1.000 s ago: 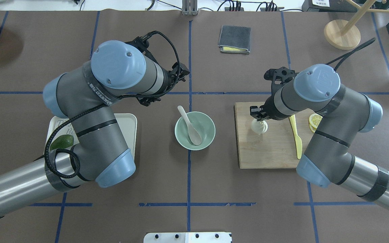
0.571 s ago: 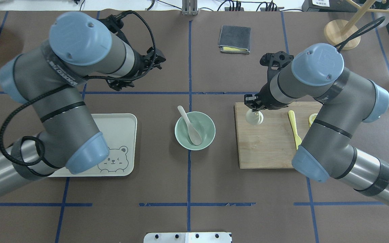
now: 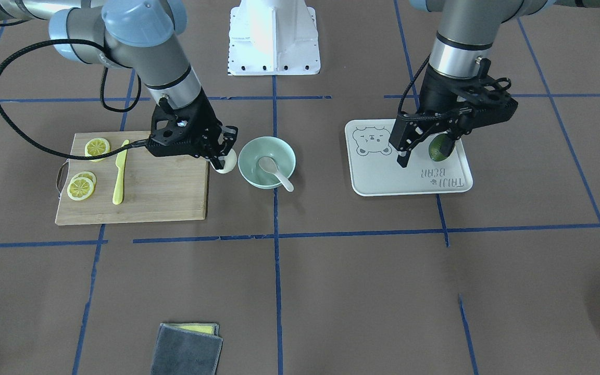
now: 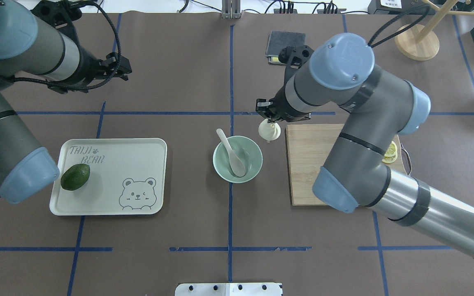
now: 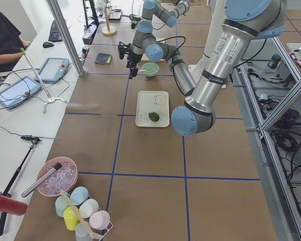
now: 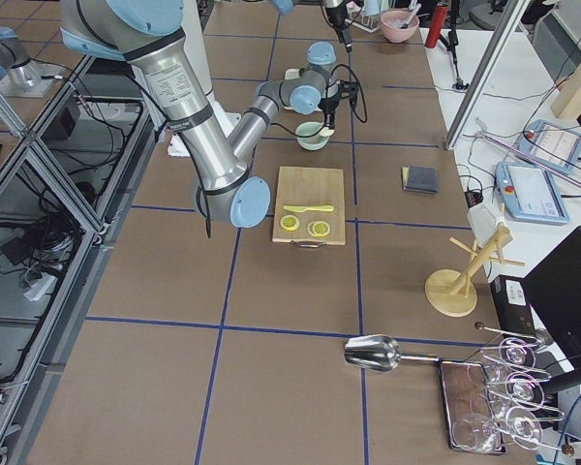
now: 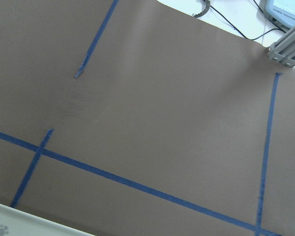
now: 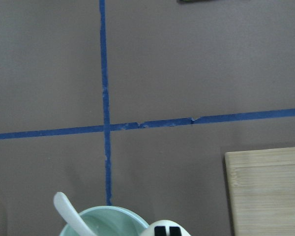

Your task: Put spoon and bun in bowl

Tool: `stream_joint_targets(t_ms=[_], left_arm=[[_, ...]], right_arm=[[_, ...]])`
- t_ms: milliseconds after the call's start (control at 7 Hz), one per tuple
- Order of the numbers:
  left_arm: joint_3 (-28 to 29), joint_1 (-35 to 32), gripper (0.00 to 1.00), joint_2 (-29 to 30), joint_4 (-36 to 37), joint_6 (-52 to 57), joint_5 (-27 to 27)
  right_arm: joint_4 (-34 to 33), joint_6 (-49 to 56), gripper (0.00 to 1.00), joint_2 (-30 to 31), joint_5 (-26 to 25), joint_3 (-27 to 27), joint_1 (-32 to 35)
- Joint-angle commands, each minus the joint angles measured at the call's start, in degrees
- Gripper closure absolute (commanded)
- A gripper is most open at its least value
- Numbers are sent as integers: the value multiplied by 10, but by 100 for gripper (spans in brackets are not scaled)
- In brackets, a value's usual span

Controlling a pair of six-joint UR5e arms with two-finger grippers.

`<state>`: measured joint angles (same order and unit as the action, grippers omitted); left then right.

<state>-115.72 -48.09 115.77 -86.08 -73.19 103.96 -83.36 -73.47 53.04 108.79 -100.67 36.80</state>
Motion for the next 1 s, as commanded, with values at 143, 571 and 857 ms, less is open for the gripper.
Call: stream_joint_targets(t_ms=[143, 571, 857], left_arm=[[-16, -42, 0, -59, 2, 121, 1], [-15, -57, 0, -62, 2, 155, 1], [-16, -67, 0, -79, 1, 190, 3]], right_arm=[[3, -29, 100, -54, -55, 54, -52], [6, -30, 0, -49, -66, 48, -62], [-1, -27, 0, -45, -59, 31, -51]])
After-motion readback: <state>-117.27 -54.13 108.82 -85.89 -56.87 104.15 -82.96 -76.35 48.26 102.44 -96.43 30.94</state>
